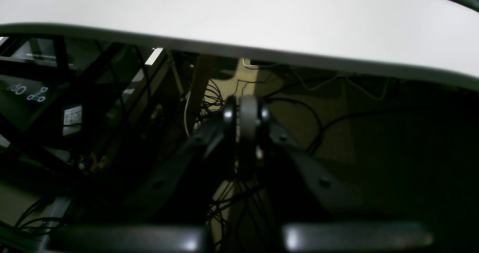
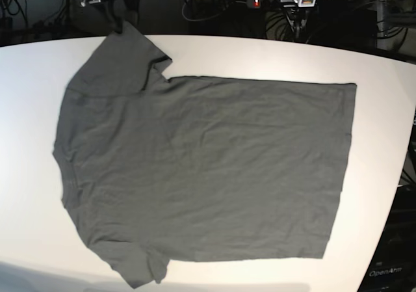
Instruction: Fold the T-shirt properly
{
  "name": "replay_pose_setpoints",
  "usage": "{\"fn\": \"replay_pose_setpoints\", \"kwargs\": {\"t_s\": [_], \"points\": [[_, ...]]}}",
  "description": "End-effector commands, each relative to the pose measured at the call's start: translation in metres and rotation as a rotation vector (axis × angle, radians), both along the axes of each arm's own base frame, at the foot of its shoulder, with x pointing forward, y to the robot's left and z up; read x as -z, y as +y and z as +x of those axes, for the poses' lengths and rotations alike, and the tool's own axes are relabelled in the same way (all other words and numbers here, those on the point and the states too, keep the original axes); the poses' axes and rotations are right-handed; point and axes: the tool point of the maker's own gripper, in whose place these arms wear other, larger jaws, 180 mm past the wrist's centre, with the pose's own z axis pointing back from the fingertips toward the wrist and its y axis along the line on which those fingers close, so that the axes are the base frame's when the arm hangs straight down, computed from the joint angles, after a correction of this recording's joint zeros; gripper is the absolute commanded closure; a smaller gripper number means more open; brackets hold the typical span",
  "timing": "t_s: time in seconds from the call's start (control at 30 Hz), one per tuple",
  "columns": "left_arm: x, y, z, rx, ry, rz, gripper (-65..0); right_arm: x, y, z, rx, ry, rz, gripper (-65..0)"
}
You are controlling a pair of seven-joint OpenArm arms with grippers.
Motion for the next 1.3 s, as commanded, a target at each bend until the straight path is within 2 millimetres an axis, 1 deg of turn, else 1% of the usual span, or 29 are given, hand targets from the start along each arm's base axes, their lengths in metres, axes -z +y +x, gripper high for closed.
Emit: {"fn": "replay_pose_setpoints", "kwargs": {"t_s": [0.0,0.07,0.23,0.33,0.57,0.97,1.07,1.1,1.17,1.27], "points": [[-0.007,0.0,-0.002,0.004,-0.031,0.006,-1.1,-0.003,-0.002,-0.007,0.0,-0.011,-0.017,-26.6],[-0.007,0.0,-0.002,0.004,-0.031,0.006,-1.1,-0.001,-0.003,-0.009,0.001,-0.002,-0.015,-25.7],[-0.007,0.0,-0.002,0.004,-0.031,0.006,-1.1,0.0,-0.003,-0.01,0.005,0.001,-0.012,-13.1],[-0.007,0.0,-0.002,0.004,-0.031,0.006,-1.1,0.0,-0.003,-0.01,0.006,0.001,-0.012,-7.3],[-0.007,0.0,-0.002,0.004,-0.031,0.006,-1.1,0.0,-0.003,-0.01,0.006,0.001,-0.012,-0.1],[-0.009,0.0,-0.004,0.003,-0.035,0.006,-1.1,0.0,-0.002,-0.011,0.002,0.006,-0.009,0.0],[-0.009,0.0,-0.006,0.002,-0.033,0.01,-1.1,0.0,-0.002,-0.011,0.001,0.005,-0.009,0.0],[-0.008,0.0,-0.01,0.002,-0.024,0.01,-1.1,0.0,-0.002,-0.011,0.001,0.005,-0.009,0.0],[-0.013,0.0,-0.01,0.001,-0.038,0.008,-1.1,0.0,-0.002,-0.011,0.002,0.005,-0.008,0.0],[-0.029,0.0,-0.012,0.002,-0.07,0.006,-1.1,0.0,-0.002,-0.011,0.002,0.003,-0.008,-0.1]]}}
